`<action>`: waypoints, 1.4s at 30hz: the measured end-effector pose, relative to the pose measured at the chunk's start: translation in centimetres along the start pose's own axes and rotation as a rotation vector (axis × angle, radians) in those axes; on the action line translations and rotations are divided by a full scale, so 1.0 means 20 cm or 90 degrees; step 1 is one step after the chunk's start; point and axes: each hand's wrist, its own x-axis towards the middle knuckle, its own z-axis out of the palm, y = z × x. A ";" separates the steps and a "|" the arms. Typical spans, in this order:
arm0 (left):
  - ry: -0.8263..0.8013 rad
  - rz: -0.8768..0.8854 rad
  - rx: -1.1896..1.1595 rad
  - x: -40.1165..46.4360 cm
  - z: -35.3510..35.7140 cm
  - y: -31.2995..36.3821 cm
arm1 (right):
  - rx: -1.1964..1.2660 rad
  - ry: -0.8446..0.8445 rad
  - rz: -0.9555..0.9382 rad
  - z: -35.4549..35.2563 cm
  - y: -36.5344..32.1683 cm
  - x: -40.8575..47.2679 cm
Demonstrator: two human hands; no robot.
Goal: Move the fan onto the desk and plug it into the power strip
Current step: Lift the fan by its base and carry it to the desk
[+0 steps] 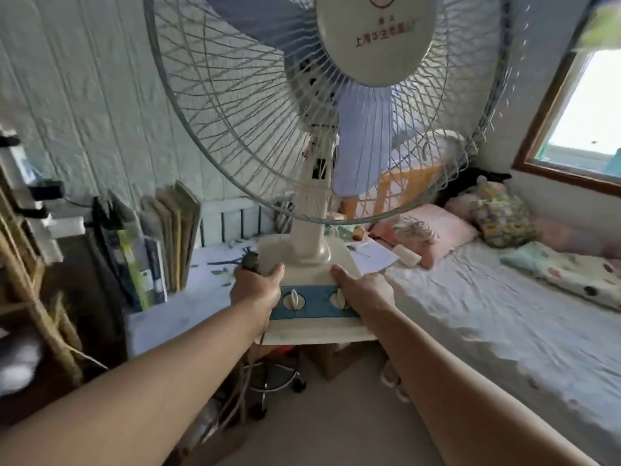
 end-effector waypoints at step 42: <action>0.244 -0.235 0.074 1.64 0.95 -0.53 | -0.120 -0.260 -0.135 1.30 -0.08 1.96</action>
